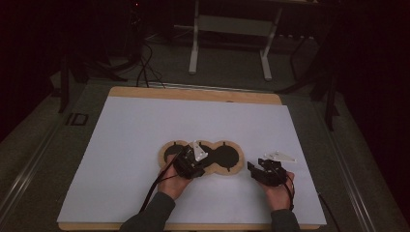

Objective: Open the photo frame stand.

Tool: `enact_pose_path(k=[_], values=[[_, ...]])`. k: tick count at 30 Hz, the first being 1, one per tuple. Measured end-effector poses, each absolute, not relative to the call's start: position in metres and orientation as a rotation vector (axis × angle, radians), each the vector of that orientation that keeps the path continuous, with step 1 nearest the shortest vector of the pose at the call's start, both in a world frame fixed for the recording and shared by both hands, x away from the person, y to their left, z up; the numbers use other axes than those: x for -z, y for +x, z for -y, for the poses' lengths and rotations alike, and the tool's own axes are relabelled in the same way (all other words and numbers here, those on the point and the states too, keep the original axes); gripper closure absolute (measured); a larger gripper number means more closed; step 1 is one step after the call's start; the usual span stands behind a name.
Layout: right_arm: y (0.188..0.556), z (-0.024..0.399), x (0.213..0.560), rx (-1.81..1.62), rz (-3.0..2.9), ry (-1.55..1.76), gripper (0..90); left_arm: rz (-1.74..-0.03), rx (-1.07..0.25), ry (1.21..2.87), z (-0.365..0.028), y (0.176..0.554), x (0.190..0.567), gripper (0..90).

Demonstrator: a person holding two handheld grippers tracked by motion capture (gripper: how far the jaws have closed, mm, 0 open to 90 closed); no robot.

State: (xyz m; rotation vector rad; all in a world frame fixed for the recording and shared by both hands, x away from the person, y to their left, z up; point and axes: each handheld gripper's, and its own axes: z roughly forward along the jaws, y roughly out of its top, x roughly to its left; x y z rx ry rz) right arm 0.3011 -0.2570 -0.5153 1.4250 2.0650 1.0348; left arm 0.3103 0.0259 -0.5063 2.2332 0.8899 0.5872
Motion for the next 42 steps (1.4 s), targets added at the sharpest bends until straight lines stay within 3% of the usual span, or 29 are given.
enact_pose_path(k=[9, 25, 42], values=[[0.301, 0.257, 0.516, -1.036, -2.072, 1.423, 48.9, -0.824, -0.63, 2.311, -0.02, 0.319, 0.508, 50.9], [0.302, 0.256, 0.516, -1.047, -2.086, 1.437, 47.7, -0.806, -0.631, 2.303, -0.012, 0.32, 0.509, 50.3], [0.303, 0.254, 0.516, -1.057, -2.111, 1.438, 45.3, -0.768, -0.707, 2.314, -0.013, 0.316, 0.508, 61.6]])
